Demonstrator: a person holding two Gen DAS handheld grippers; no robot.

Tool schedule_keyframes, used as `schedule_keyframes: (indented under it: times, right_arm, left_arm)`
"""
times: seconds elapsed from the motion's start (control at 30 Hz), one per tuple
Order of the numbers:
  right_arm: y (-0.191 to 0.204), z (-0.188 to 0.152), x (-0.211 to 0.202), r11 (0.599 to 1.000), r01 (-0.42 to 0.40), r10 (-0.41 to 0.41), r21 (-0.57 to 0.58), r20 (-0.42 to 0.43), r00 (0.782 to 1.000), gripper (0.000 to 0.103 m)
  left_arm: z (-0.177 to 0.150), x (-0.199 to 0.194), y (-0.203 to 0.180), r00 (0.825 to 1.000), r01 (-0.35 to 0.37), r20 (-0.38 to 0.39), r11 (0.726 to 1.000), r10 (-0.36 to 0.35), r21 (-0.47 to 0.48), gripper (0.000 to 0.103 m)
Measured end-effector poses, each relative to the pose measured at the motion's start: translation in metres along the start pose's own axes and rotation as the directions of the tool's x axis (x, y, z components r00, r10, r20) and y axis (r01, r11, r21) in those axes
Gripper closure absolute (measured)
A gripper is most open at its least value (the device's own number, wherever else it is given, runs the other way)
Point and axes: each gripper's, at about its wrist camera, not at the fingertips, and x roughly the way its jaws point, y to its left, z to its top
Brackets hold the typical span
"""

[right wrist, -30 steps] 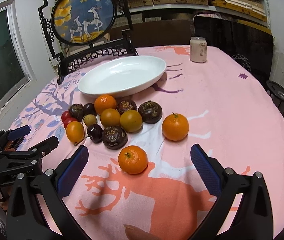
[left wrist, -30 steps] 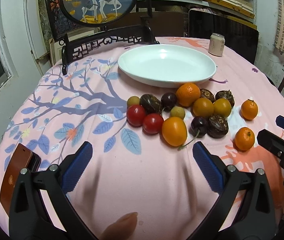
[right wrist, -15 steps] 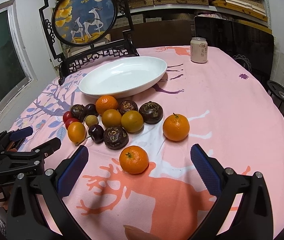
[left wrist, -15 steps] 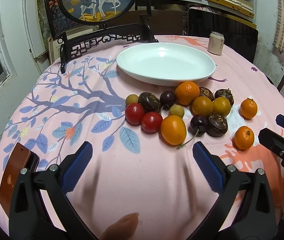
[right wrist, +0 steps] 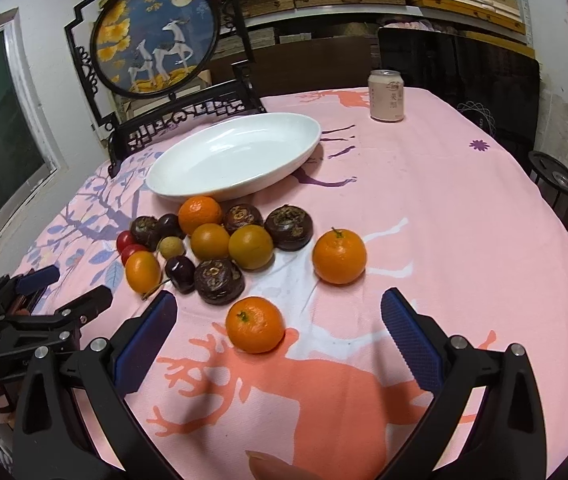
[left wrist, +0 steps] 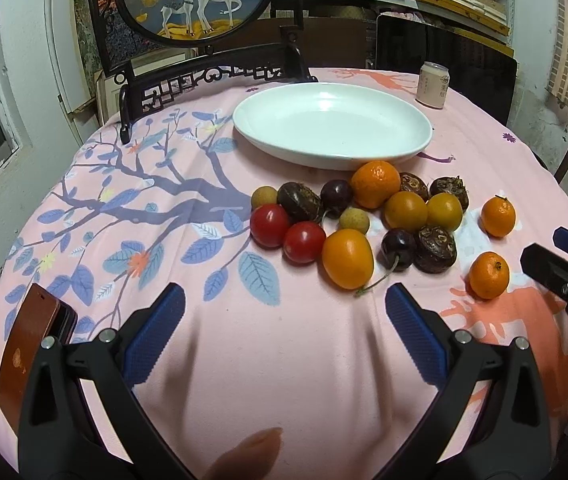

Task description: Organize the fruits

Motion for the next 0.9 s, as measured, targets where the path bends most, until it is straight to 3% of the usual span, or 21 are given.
schedule_keyframes:
  times: [0.27, 0.43, 0.6, 0.9]
  right_arm:
    - [0.0, 0.0, 0.004, 0.998, -0.065, 0.066, 0.027, -0.045, 0.997, 0.001]
    - [0.004, -0.003, 0.008, 0.999, -0.046, 0.047, 0.005, -0.072, 0.996, 0.001]
    - [0.007, -0.005, 0.0, 0.999, -0.03, 0.03, -0.02, -0.03, 0.999, 0.001]
    - [0.011, -0.006, -0.003, 0.998, -0.053, 0.052, -0.043, -0.033, 0.998, 0.001]
  left_arm:
    - [0.002, 0.0, 0.001, 0.999, 0.047, -0.016, 0.999, -0.047, -0.002, 0.002]
    - [0.002, 0.003, 0.004, 0.998, 0.044, -0.035, 0.999, -0.044, -0.015, 0.002]
    - [0.0, 0.003, 0.001, 0.999, 0.036, -0.033, 0.999, -0.036, 0.005, 0.002]
    - [0.0, 0.006, 0.0, 0.997, 0.04, -0.06, 0.999, -0.04, 0.0, 0.002]
